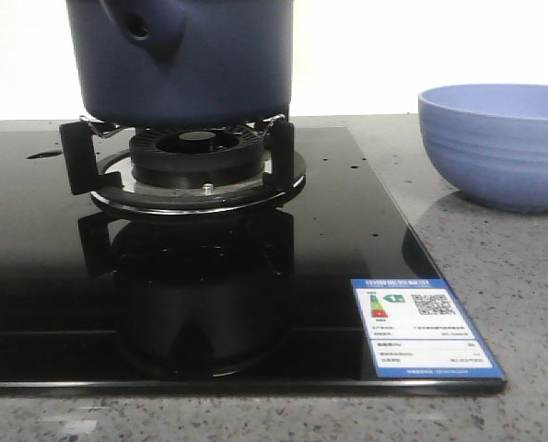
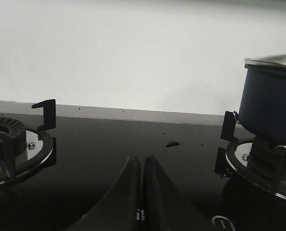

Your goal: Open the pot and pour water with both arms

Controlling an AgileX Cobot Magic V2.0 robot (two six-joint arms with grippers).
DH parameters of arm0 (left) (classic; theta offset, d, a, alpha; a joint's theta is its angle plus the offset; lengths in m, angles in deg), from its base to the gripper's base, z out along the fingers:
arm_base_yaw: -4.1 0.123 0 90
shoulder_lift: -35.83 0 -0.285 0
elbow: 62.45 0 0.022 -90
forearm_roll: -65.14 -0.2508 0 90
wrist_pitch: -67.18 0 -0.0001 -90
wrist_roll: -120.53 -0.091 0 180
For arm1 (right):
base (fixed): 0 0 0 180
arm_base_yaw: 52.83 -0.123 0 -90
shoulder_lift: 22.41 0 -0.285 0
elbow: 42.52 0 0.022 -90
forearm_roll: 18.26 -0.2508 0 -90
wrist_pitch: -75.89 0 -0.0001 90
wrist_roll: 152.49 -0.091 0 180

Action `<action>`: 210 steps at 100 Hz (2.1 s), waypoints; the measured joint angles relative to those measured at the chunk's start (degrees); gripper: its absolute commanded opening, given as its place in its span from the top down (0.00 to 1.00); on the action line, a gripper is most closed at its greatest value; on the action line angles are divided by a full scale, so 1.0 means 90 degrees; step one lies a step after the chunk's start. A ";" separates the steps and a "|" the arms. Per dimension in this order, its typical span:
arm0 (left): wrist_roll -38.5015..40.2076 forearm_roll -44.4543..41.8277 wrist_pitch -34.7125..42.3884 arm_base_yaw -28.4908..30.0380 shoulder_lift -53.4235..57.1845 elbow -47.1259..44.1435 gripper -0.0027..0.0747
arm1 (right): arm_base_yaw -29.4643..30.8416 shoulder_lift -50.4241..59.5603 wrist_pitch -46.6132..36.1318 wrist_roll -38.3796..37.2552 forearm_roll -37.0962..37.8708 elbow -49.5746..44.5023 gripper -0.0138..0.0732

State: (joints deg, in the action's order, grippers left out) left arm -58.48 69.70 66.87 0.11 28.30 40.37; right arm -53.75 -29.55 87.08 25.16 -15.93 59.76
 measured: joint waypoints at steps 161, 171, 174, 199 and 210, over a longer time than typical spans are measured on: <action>0.0012 0.2918 0.0069 0.0000 0.0000 0.0000 0.99 | 0.0000 0.0000 -0.0838 0.0000 -0.2350 0.0000 0.91; 0.0012 0.3815 0.0113 0.0000 0.0000 0.0000 0.99 | 0.0000 0.0000 -0.0923 0.0000 -0.2864 0.0000 0.91; 0.0012 0.3996 0.0114 0.0000 0.0000 0.0000 0.99 | 0.0000 0.0000 -0.0923 0.0000 -0.2932 0.0000 0.91; -0.0161 0.3529 -0.0907 0.0000 -0.0049 0.0627 0.99 | 0.0000 -0.0234 0.0193 0.0025 -0.2756 0.0769 0.91; -0.0693 0.3094 -0.1669 0.0000 -0.0585 0.1572 0.99 | 0.0000 -0.0961 0.0979 0.0050 -0.2419 0.1576 0.91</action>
State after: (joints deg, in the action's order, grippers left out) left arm -64.72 97.54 51.85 0.11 23.04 54.52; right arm -53.75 -38.20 95.89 25.61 -37.69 73.95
